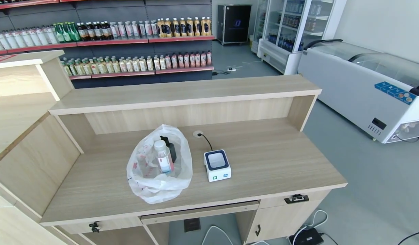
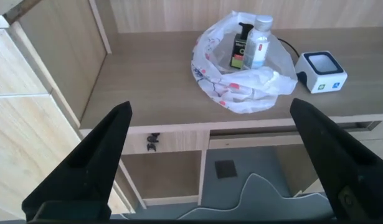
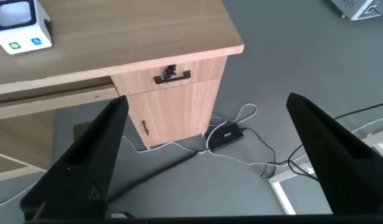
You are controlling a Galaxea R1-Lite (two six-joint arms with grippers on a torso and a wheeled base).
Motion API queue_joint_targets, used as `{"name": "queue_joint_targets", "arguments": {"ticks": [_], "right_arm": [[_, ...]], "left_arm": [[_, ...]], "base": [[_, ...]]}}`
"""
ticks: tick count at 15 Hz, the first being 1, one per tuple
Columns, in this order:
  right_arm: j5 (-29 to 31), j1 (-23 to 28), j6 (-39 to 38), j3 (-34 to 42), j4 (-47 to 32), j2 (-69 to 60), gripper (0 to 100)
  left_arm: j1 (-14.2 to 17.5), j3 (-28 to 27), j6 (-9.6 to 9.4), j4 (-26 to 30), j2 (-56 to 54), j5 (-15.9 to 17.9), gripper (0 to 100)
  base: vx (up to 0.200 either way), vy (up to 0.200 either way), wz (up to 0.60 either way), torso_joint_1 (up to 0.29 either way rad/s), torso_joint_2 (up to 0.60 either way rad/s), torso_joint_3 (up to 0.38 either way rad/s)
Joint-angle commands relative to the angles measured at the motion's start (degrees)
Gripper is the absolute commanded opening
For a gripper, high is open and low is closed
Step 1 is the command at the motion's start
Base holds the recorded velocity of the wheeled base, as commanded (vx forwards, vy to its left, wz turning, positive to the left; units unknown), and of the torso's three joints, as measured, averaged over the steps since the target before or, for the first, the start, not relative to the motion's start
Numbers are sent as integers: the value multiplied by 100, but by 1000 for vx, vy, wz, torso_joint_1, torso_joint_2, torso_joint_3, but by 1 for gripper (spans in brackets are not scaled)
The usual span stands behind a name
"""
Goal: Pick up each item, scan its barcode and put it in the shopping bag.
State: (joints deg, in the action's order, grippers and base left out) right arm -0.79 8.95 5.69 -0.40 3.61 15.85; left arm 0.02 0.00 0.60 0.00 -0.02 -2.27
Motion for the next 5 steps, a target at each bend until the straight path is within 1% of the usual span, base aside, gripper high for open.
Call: {"name": "queue_joint_targets", "arguments": {"ticks": [1,5], "right_arm": [[-26,2,-270,31,-387,-1013,100],[-26,2,-323,31,-387,-1013,100]], "left_arm": [[6,0,2,0,2,7,100],[6,0,2,0,2,-2,100]], "base": [[0,0,0,0,0,0],[0,0,0,0,0,0]]}}
